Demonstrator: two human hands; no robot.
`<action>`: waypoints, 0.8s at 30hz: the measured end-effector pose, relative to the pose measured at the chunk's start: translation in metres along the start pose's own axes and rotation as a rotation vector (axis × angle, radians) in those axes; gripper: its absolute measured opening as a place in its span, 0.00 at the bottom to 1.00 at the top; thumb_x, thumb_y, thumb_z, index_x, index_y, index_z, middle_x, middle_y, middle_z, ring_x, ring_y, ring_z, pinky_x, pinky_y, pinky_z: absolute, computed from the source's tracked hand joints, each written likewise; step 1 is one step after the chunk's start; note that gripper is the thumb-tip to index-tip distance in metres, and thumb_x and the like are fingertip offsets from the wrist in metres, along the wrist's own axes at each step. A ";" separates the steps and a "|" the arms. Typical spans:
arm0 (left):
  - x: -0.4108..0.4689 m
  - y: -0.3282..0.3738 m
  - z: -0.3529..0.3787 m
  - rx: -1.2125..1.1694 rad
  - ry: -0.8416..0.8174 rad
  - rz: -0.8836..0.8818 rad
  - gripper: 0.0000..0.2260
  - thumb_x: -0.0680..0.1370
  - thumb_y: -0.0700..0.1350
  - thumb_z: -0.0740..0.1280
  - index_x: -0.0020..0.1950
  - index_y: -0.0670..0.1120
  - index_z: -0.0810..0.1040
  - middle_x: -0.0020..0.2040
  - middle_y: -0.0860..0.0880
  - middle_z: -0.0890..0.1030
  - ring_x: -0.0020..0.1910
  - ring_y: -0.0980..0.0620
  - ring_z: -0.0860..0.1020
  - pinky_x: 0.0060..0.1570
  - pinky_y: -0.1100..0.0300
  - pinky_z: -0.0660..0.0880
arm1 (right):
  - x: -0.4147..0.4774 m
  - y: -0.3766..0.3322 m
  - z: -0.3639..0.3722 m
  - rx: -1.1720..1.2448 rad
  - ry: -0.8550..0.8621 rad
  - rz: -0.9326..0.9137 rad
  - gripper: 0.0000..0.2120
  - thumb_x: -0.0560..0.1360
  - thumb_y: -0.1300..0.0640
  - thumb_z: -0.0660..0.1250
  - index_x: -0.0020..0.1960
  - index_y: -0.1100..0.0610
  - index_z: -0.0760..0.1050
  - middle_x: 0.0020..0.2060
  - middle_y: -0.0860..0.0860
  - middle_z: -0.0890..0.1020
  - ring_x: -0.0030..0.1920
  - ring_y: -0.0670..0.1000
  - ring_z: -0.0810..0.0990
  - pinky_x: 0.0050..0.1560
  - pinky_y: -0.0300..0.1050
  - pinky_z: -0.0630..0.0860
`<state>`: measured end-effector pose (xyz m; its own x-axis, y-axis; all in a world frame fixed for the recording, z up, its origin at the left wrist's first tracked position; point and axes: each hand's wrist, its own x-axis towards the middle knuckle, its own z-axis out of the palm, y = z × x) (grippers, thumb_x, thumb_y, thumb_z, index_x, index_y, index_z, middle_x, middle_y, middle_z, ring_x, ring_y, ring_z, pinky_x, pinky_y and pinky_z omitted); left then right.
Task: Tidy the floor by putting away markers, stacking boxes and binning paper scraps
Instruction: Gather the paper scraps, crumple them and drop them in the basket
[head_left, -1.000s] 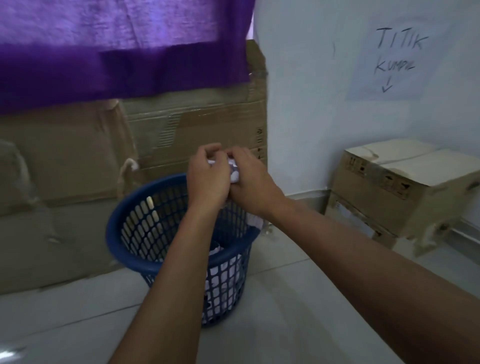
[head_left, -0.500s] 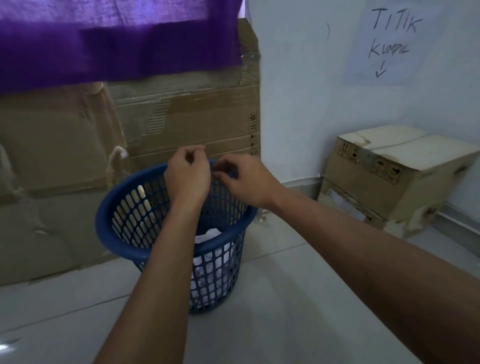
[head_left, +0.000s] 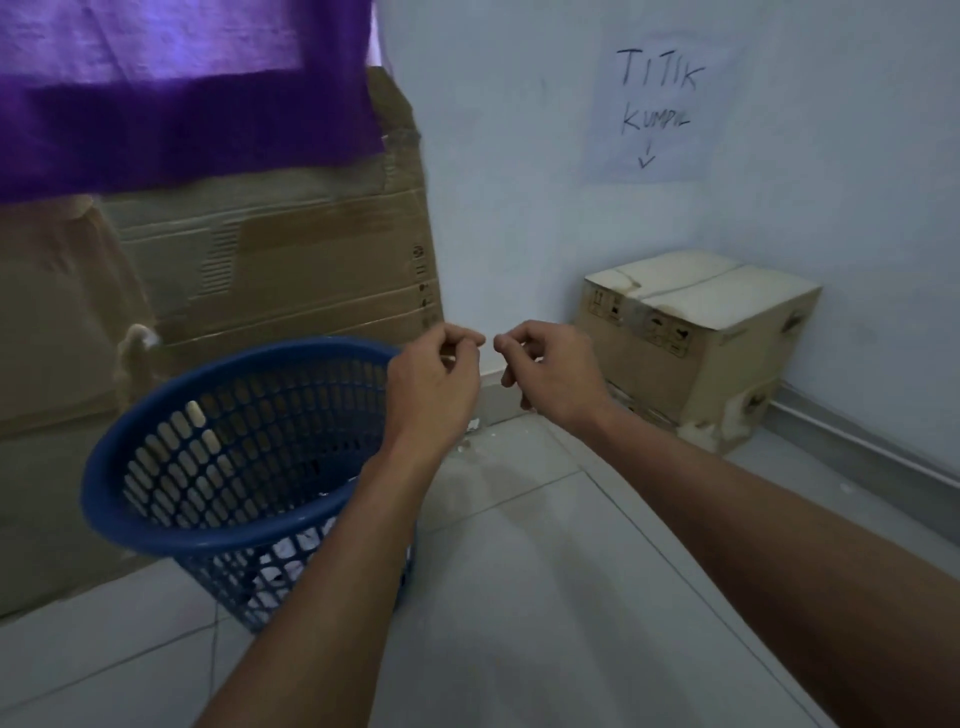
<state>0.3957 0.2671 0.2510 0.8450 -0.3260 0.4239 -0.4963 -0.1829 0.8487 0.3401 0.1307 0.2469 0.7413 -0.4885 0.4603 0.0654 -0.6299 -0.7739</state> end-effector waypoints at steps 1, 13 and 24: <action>-0.004 0.000 0.012 -0.001 -0.030 -0.004 0.07 0.79 0.48 0.64 0.46 0.56 0.82 0.42 0.60 0.83 0.43 0.65 0.79 0.42 0.66 0.77 | -0.005 0.007 -0.011 -0.003 0.020 0.021 0.11 0.79 0.51 0.67 0.41 0.54 0.81 0.26 0.48 0.83 0.20 0.47 0.77 0.21 0.37 0.70; -0.091 0.010 0.146 0.094 -0.483 0.051 0.08 0.79 0.47 0.64 0.47 0.55 0.82 0.43 0.57 0.83 0.42 0.60 0.80 0.44 0.59 0.78 | -0.092 0.085 -0.144 -0.104 0.188 0.265 0.12 0.79 0.52 0.66 0.39 0.54 0.80 0.28 0.50 0.83 0.21 0.47 0.77 0.20 0.37 0.69; -0.143 0.036 0.245 0.012 -0.758 0.061 0.08 0.79 0.48 0.64 0.46 0.57 0.81 0.43 0.59 0.83 0.42 0.62 0.79 0.44 0.62 0.77 | -0.181 0.148 -0.215 -0.128 0.345 0.498 0.10 0.79 0.51 0.66 0.42 0.53 0.81 0.30 0.49 0.83 0.23 0.47 0.79 0.22 0.35 0.70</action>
<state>0.2087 0.0798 0.1433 0.4505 -0.8828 0.1328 -0.5434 -0.1531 0.8254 0.0724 -0.0044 0.1426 0.4018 -0.8962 0.1879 -0.3289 -0.3328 -0.8838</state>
